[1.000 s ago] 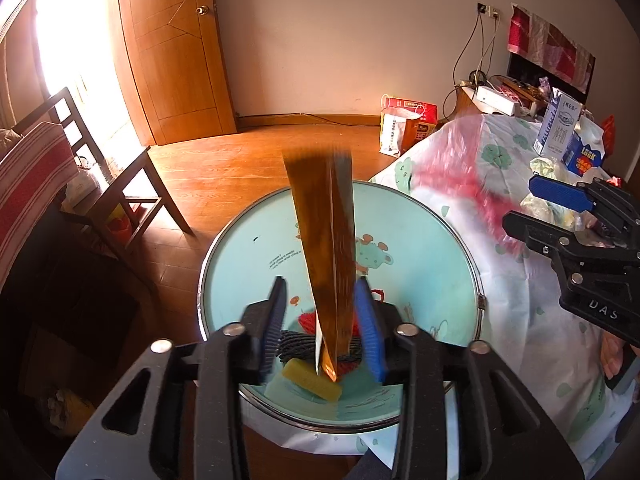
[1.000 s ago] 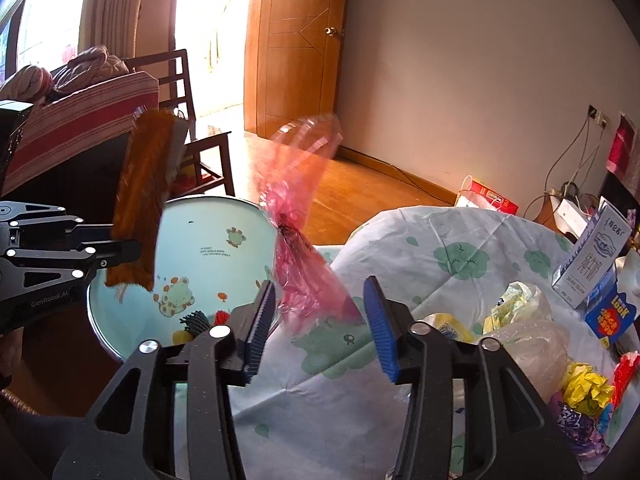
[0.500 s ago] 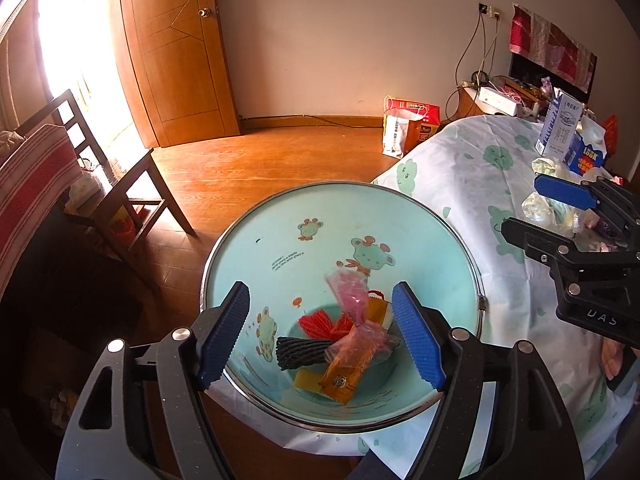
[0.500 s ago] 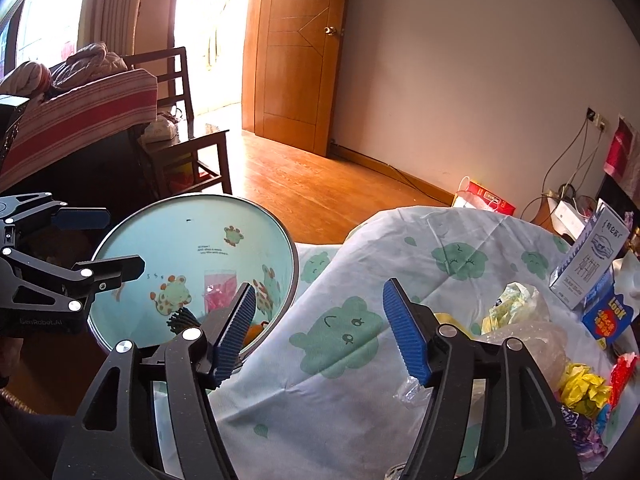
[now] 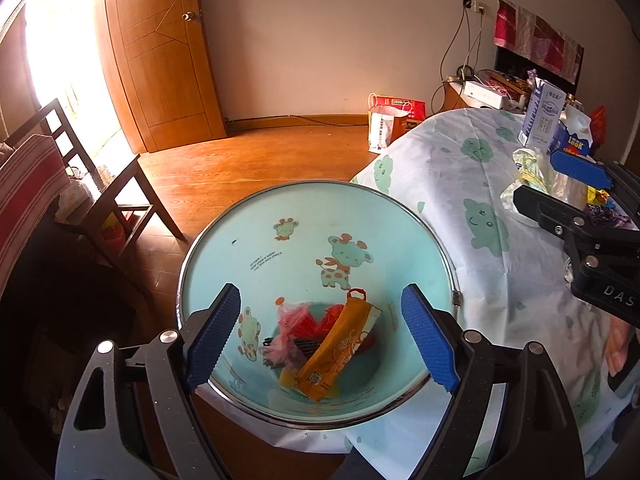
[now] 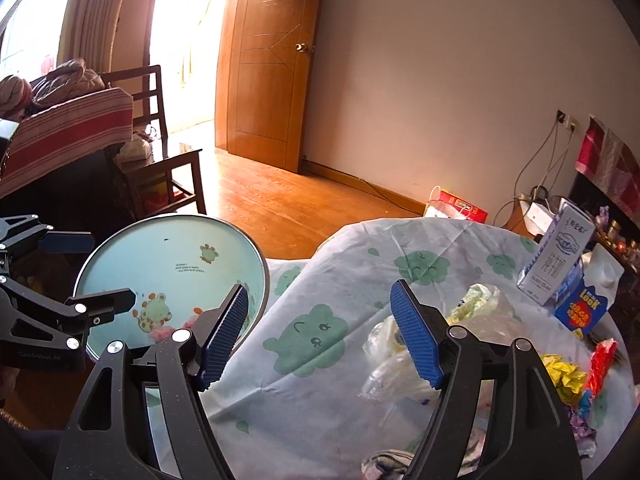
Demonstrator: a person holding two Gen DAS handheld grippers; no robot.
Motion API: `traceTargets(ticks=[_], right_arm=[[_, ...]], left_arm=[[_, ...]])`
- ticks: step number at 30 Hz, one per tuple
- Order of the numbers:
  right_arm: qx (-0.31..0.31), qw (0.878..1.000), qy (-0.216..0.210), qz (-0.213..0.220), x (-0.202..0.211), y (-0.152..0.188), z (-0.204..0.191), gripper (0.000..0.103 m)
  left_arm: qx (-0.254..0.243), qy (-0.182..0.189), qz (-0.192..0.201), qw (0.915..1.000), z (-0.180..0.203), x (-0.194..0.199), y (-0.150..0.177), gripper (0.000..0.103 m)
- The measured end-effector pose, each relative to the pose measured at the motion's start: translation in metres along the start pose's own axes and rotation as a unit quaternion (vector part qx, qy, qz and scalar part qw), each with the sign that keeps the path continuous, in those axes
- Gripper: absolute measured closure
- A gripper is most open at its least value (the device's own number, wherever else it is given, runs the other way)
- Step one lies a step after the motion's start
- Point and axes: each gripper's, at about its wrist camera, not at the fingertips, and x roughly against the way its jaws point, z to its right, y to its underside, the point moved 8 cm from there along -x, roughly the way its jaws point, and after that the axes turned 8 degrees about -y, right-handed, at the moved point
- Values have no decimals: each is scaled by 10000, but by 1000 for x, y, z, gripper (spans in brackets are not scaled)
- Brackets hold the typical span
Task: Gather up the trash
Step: 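Grasp the clear plastic bag with the left tool while the right tool grasps the purple foil wrapper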
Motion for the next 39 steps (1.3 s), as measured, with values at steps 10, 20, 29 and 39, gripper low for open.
traceTargets(ticks=[10,20,29,39], right_arm=[[-1057,9855,1326,-55,105,63,105,25],[-2375,9425,2345,-188,182,150,196,23],[-2811,9204,2713,-180,208,179,232,23],[-3088,9107,2740,-169,221,194,250,23]], left_arm=[[-513,628,251,9964,82,16,-12,19],[-985,995,709,9876,166,41,-36,13],[-1364,1145,758,9811,234,27,-59,14],[-1627,1475,437,9746,263,9,-50,87]])
